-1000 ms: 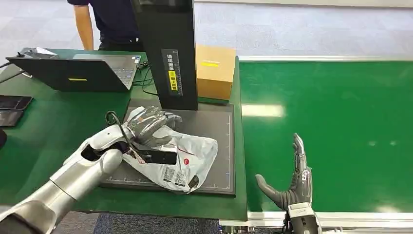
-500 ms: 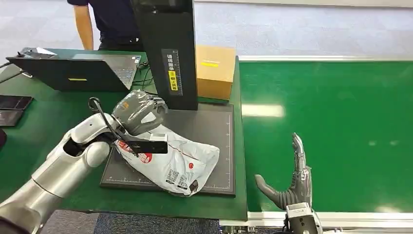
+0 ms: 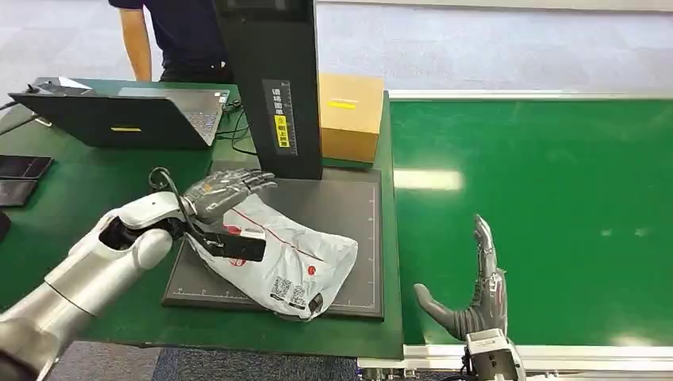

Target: Moved the parcel from conveyor to table for the left to box.

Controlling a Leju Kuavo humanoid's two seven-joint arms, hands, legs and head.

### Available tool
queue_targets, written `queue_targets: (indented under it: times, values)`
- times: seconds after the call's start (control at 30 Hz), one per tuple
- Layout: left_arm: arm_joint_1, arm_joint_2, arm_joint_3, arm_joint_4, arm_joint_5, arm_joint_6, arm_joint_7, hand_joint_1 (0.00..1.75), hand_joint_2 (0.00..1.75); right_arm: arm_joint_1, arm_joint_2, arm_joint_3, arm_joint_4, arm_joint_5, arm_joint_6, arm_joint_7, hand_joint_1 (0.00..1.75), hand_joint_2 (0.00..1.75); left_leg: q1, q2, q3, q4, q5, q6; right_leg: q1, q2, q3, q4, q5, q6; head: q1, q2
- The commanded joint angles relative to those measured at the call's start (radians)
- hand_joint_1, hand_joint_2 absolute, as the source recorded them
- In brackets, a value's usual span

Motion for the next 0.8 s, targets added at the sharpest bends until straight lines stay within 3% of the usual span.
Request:
queue_targets:
  times: [0.03, 0.57, 0.6, 0.63, 0.8]
  values:
    - [-0.078, -0.026, -0.178, 0.268, 0.026, 0.004, -0.022, 0.0, 1.75, -0.017, -0.003, -0.023, 0.055, -0.008, 0.003, -0.014, 0.0, 1.75, 0.001, -0.001, 0.002, -0.001, 0.0, -0.001, 0.001, -0.001, 0.002, -0.001, 0.0, -0.001, 0.0, 0.0]
    - [-0.119, -0.121, -0.233, 0.456, 0.036, 0.028, -0.057, 0.0, 1.75, 0.019, -0.001, -0.038, 0.034, -0.017, -0.014, -0.029, 0.0, 1.75, 0.0, -0.001, 0.003, -0.001, 0.001, -0.001, 0.001, -0.002, 0.004, -0.001, 0.0, -0.001, 0.0, 0.0]
    - [-0.119, -0.121, -0.228, 0.454, 0.035, 0.046, -0.06, 0.33, 1.75, 0.019, -0.002, -0.036, 0.035, -0.019, -0.017, -0.031, 0.0, 1.75, 0.001, -0.002, 0.003, -0.001, 0.002, -0.001, 0.001, -0.002, 0.004, -0.002, 0.001, -0.001, 0.0, 0.0]
    - [-0.119, -0.121, -0.228, 0.454, 0.035, 0.046, -0.06, 1.75, 1.75, 0.019, -0.002, -0.036, 0.035, -0.019, -0.017, -0.031, 0.0, 1.75, 0.001, -0.001, 0.003, -0.002, 0.002, -0.002, 0.001, -0.002, 0.004, -0.002, 0.002, -0.001, 0.0, 0.0]
    - [-0.114, -0.097, -0.218, 0.402, 0.043, 0.063, -0.067, 1.75, 1.75, 0.012, -0.006, -0.032, 0.046, -0.022, -0.017, -0.036, 0.0, 1.75, 0.001, 0.0, 0.003, -0.001, 0.001, -0.001, 0.001, -0.001, 0.003, -0.001, 0.001, -0.001, 0.0, 0.0]
